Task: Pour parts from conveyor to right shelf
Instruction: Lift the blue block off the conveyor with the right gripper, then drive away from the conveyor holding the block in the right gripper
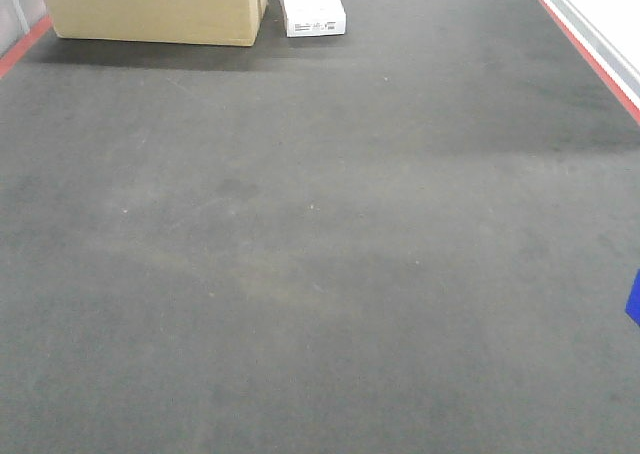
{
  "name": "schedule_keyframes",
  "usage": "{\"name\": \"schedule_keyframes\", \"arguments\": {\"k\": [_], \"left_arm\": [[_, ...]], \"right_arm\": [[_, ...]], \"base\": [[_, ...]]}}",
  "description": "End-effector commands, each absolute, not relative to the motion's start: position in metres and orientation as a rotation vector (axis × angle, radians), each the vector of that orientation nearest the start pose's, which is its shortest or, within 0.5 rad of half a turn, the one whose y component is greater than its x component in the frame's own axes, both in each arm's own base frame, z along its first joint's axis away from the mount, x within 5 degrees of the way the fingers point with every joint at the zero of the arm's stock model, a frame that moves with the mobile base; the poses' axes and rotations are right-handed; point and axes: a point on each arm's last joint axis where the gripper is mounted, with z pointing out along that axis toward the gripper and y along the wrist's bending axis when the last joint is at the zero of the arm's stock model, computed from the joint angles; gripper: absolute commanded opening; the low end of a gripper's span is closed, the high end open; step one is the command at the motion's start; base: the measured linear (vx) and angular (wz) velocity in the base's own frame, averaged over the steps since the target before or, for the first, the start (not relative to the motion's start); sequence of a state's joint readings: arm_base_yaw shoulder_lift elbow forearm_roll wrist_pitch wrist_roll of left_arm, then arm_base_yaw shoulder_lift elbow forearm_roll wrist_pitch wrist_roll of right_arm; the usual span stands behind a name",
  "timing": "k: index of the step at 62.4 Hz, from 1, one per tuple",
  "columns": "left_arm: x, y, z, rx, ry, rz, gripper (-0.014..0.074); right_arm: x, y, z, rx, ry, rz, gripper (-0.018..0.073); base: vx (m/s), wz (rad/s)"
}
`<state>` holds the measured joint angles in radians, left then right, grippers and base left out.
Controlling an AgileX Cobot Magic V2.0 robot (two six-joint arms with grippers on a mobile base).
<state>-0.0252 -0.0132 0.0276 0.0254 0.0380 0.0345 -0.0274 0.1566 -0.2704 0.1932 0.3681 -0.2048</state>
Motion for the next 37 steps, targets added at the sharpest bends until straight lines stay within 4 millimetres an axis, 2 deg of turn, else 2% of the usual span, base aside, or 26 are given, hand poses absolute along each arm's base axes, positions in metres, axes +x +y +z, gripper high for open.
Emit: {"name": "schedule_keyframes", "arguments": {"k": [1, 15, 37], "left_arm": [[0.0564, -0.0015, 0.1983, 0.060, 1.477, 0.023, -0.0006], [0.0564, -0.0015, 0.1983, 0.060, 1.477, 0.023, -0.0006], [0.0564, -0.0015, 0.1983, 0.060, 1.477, 0.023, -0.0006]], "right_arm": [[0.0583, 0.0036, 0.2784, -0.041, 1.633, 0.007, -0.0009], [0.0583, 0.0036, 0.2784, -0.041, 1.633, 0.007, -0.0009], [0.0583, 0.0036, 0.2784, -0.041, 1.633, 0.007, -0.0009]], "base": [[-0.08, -0.01], [-0.19, -0.03], [-0.38, -0.09]]}}
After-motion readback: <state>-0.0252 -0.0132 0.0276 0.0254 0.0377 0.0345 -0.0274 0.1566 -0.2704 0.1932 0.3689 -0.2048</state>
